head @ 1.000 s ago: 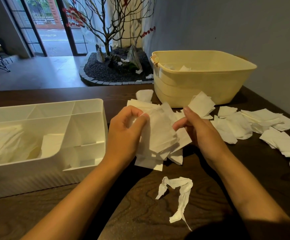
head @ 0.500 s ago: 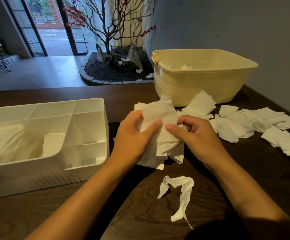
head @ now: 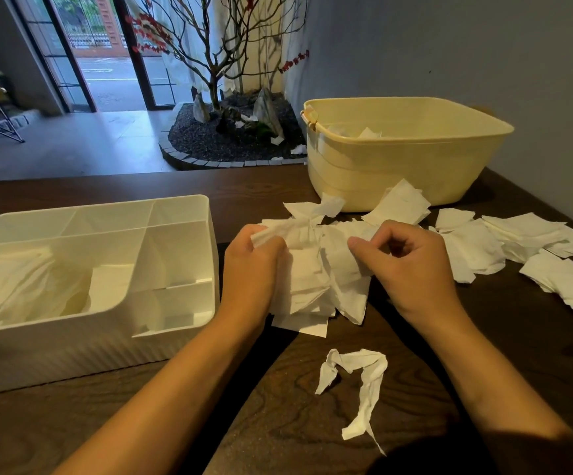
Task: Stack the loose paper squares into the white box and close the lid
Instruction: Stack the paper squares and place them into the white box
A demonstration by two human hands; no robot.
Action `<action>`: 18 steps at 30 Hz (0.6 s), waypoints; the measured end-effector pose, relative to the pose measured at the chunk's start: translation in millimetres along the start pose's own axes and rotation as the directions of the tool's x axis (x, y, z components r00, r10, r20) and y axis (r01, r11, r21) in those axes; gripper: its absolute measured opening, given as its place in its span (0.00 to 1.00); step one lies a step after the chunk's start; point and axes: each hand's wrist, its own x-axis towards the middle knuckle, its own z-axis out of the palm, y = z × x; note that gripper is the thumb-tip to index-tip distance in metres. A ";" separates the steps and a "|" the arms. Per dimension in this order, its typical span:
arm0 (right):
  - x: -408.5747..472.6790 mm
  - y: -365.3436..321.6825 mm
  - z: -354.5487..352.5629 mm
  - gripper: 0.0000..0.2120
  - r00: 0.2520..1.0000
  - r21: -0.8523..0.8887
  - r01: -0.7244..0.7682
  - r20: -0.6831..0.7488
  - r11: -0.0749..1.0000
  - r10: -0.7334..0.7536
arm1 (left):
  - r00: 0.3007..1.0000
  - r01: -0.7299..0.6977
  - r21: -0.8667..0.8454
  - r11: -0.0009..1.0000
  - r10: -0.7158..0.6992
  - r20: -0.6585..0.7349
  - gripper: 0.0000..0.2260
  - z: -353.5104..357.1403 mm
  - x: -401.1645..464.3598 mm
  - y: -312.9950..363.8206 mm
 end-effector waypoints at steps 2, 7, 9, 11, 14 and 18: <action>-1.1 -0.3 0.6 0.14 1.000 0.000 -0.001 -0.014 1.000 0.001 | 0.998 0.058 0.036 0.998 -0.059 0.029 0.07 1.8 0.2 -2.7; -0.4 -0.4 2.1 0.20 0.998 0.210 -0.036 0.062 0.977 0.023 | 0.983 0.110 0.057 0.992 -0.117 0.142 0.19 4.6 -1.4 -4.6; 0.1 -1.0 2.6 0.20 0.995 0.265 -0.029 0.104 0.964 0.001 | 0.981 0.104 0.048 0.993 -0.110 0.162 0.23 4.2 -1.8 -4.6; -1.0 -4.3 2.6 0.17 0.985 0.300 -0.027 0.169 0.954 -0.026 | 0.979 0.095 0.040 0.995 -0.100 0.179 0.26 3.6 -2.7 -4.9; -4.1 -9.0 4.6 0.21 0.958 0.315 -0.182 0.271 0.932 0.095 | 0.977 0.052 0.032 0.998 -0.057 0.204 0.24 4.0 -6.0 -5.3; -6.0 -7.3 8.1 0.16 0.919 0.163 -0.353 0.245 0.921 0.309 | 0.982 -0.007 0.004 1.000 0.006 0.187 0.21 4.4 -7.7 -2.8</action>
